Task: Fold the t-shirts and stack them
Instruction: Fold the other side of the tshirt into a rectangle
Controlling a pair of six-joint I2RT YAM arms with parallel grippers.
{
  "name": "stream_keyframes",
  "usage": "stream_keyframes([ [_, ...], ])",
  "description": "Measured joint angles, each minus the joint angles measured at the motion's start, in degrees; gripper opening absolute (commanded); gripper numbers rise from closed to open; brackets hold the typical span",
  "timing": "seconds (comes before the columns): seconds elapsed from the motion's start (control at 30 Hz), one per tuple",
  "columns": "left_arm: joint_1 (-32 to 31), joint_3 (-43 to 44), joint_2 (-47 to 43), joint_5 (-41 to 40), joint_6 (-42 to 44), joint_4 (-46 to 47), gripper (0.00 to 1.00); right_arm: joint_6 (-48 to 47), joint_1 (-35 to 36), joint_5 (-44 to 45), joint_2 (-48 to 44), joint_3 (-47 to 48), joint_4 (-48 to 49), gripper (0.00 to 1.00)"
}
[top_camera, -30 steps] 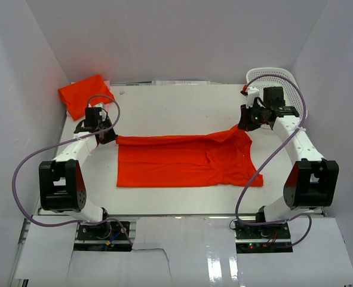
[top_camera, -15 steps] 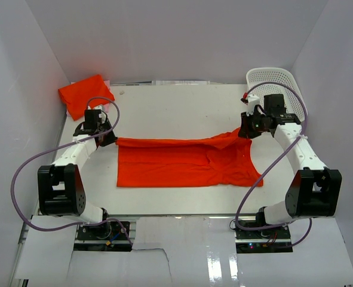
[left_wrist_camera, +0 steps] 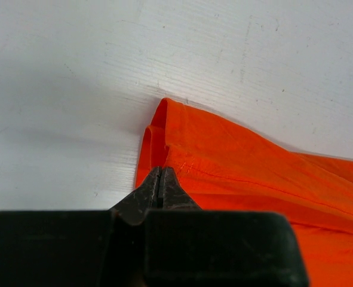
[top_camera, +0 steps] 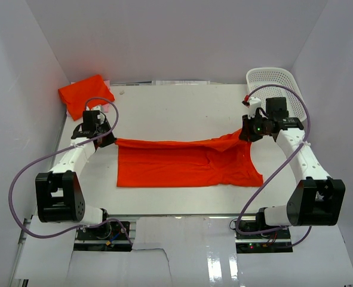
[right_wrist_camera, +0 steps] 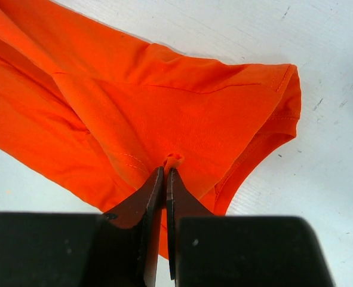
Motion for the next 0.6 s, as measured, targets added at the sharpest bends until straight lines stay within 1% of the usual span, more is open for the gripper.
stream_keyframes([
  [0.6, 0.0, -0.5, -2.6, -0.5, -0.7, -3.0, 0.00, -0.2, 0.0, -0.6, -4.5, -4.9, -2.4, 0.08],
])
